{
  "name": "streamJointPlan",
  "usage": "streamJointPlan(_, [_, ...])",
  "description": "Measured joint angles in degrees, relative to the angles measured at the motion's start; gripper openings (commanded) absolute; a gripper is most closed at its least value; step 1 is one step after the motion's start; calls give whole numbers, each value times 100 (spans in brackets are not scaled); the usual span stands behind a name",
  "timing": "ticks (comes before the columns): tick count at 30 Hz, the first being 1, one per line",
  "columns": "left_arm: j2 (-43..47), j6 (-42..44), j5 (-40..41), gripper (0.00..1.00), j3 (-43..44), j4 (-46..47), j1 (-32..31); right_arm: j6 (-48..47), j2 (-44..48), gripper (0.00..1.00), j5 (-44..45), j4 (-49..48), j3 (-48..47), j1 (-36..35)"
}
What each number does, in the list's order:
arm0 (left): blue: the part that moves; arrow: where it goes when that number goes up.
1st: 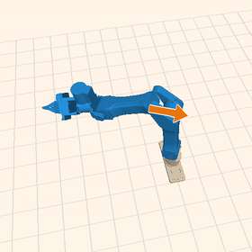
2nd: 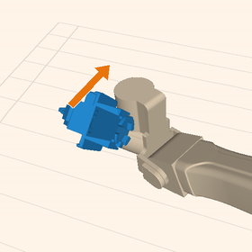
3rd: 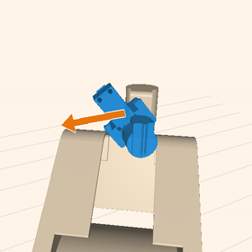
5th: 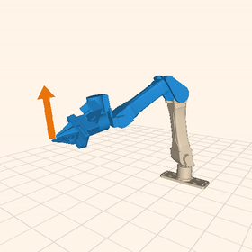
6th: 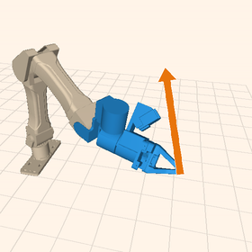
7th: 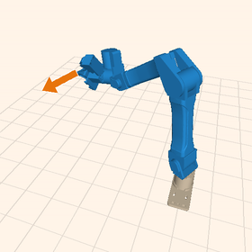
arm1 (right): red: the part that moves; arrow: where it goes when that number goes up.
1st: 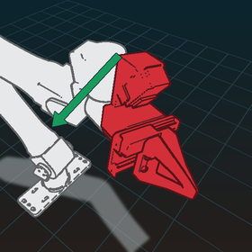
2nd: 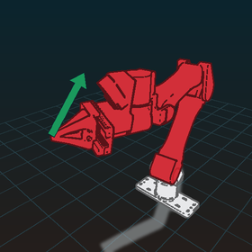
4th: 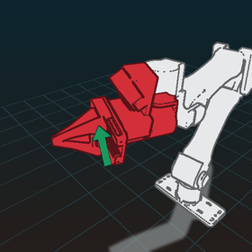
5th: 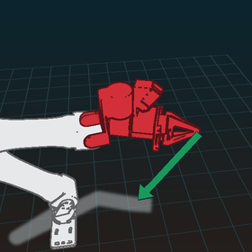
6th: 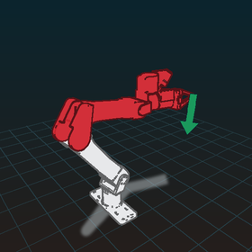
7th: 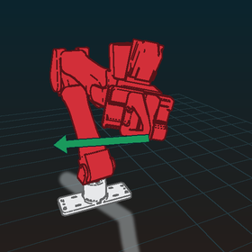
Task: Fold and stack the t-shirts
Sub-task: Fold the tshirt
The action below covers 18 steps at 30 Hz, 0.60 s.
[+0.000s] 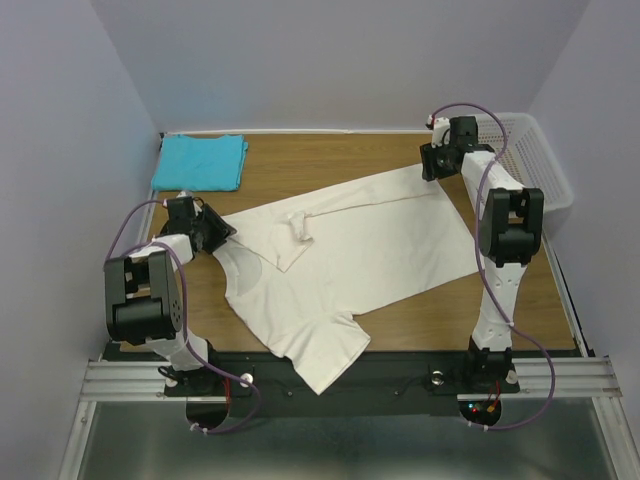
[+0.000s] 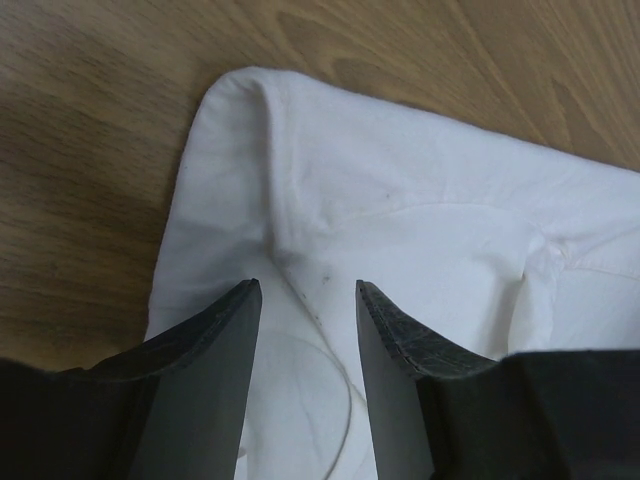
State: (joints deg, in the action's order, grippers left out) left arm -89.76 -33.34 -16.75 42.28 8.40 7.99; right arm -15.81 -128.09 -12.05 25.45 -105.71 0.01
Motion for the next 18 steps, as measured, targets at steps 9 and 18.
streamJointPlan(9, [-254,26,118,25,136,83,0,20,0,52,-2,-2,0,2])
streamJointPlan(18, [-278,116,138,0,138,90,0,87,-35,49,35,0,0,2])
